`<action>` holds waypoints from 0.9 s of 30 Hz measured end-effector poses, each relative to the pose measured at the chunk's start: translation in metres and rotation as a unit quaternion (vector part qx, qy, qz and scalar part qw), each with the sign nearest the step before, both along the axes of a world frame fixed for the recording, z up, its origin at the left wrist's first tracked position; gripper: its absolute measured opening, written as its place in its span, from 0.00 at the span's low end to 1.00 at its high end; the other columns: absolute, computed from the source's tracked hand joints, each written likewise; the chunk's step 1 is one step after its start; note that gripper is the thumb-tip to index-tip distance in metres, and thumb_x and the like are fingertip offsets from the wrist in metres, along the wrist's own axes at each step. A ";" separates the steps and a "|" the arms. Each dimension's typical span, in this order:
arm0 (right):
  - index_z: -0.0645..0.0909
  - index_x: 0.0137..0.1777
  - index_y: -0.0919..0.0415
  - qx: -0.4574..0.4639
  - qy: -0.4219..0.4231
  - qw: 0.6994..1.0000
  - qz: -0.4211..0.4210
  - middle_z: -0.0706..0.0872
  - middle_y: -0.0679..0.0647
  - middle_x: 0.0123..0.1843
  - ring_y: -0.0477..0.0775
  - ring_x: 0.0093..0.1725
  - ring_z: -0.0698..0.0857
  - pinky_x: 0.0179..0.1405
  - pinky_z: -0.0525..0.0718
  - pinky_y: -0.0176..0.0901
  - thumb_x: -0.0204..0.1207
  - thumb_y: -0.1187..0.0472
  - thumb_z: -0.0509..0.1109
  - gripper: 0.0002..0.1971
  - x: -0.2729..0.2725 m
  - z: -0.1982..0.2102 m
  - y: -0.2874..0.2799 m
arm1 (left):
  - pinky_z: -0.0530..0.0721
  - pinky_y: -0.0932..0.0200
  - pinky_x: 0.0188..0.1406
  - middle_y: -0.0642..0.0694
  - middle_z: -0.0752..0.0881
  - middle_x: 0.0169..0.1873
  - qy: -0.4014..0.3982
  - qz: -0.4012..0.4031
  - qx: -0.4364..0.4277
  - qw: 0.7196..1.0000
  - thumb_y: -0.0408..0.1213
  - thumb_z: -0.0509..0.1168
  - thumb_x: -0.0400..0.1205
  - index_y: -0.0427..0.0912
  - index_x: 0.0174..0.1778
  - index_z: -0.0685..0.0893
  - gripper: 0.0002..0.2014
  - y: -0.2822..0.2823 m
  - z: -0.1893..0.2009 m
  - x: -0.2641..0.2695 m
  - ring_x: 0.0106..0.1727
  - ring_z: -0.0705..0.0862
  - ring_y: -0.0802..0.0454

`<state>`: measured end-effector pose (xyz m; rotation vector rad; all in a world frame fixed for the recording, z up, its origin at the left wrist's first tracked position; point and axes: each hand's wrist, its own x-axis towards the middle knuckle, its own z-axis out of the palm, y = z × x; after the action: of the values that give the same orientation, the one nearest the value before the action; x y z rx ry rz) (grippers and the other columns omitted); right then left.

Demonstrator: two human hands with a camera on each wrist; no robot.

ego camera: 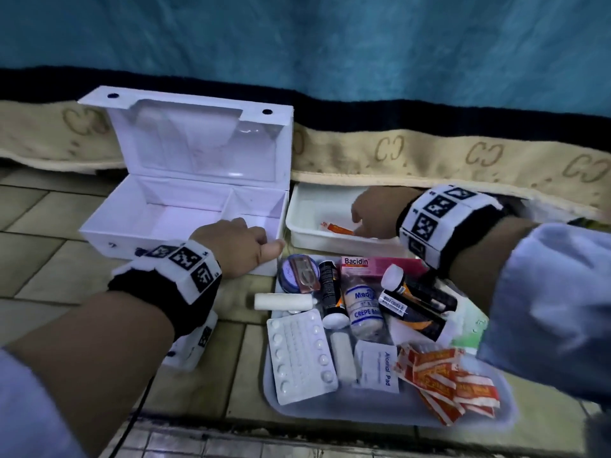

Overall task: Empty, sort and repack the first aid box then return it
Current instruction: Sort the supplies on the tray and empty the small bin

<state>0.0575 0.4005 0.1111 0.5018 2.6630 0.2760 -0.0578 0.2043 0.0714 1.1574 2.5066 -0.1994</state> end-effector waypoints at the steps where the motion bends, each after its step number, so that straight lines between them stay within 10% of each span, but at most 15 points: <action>1: 0.82 0.59 0.62 -0.008 -0.003 1.000 -0.006 0.85 0.61 0.57 0.59 0.52 0.84 0.58 0.82 0.46 0.81 0.53 0.62 0.16 -0.004 -0.007 0.004 | 0.77 0.44 0.61 0.42 0.76 0.59 0.002 0.000 0.001 1.000 0.67 0.41 0.80 0.57 0.64 0.75 0.28 0.000 0.000 0.000 0.60 0.78 0.42; 4: 0.66 0.30 0.56 -0.020 -0.027 0.999 -0.025 0.68 0.55 0.30 0.45 0.28 0.66 0.30 0.71 0.16 0.83 0.64 0.58 0.17 -0.014 -0.019 0.009 | 0.78 0.44 0.58 0.44 0.77 0.55 -0.002 0.006 0.014 1.000 0.69 0.41 0.79 0.56 0.59 0.77 0.29 -0.001 0.000 -0.001 0.56 0.79 0.43; 6: 0.59 0.25 0.55 -0.017 -0.054 0.998 -0.022 0.60 0.52 0.26 0.46 0.24 0.58 0.16 0.62 0.29 0.83 0.67 0.57 0.23 -0.020 -0.020 0.006 | 0.79 0.45 0.57 0.45 0.77 0.53 -0.001 0.008 0.020 1.000 0.69 0.41 0.78 0.56 0.56 0.77 0.29 -0.002 0.000 0.000 0.54 0.79 0.44; 12: 0.65 0.26 0.62 0.009 -0.035 0.999 0.001 0.69 0.55 0.25 0.50 0.23 0.63 0.20 0.60 0.37 0.80 0.65 0.62 0.20 -0.020 -0.011 0.005 | 0.77 0.49 0.52 0.46 0.77 0.54 0.002 0.010 0.020 1.000 0.70 0.40 0.78 0.56 0.57 0.78 0.30 -0.001 0.000 -0.001 0.54 0.79 0.45; 17: 0.73 0.64 0.65 -0.070 0.060 0.995 -0.044 0.85 0.61 0.55 0.55 0.42 0.77 0.31 0.71 0.42 0.82 0.63 0.62 0.12 -0.006 0.003 0.004 | 0.78 0.47 0.56 0.45 0.77 0.54 0.004 0.007 0.021 1.000 0.69 0.40 0.79 0.55 0.57 0.78 0.30 0.000 -0.001 -0.001 0.55 0.79 0.44; 27: 0.86 0.52 0.61 -0.090 0.218 0.969 -0.070 0.81 0.56 0.40 0.57 0.42 0.78 0.39 0.70 0.42 0.81 0.60 0.64 0.09 0.027 0.025 0.013 | 0.78 0.45 0.59 0.44 0.78 0.50 0.015 -0.015 0.027 0.999 0.66 0.40 0.80 0.53 0.52 0.78 0.28 0.000 -0.003 -0.003 0.53 0.80 0.44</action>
<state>0.0840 0.4136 0.1357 0.7598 3.0125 -0.1365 -0.0613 0.2045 0.0683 1.2212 2.5365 -0.1594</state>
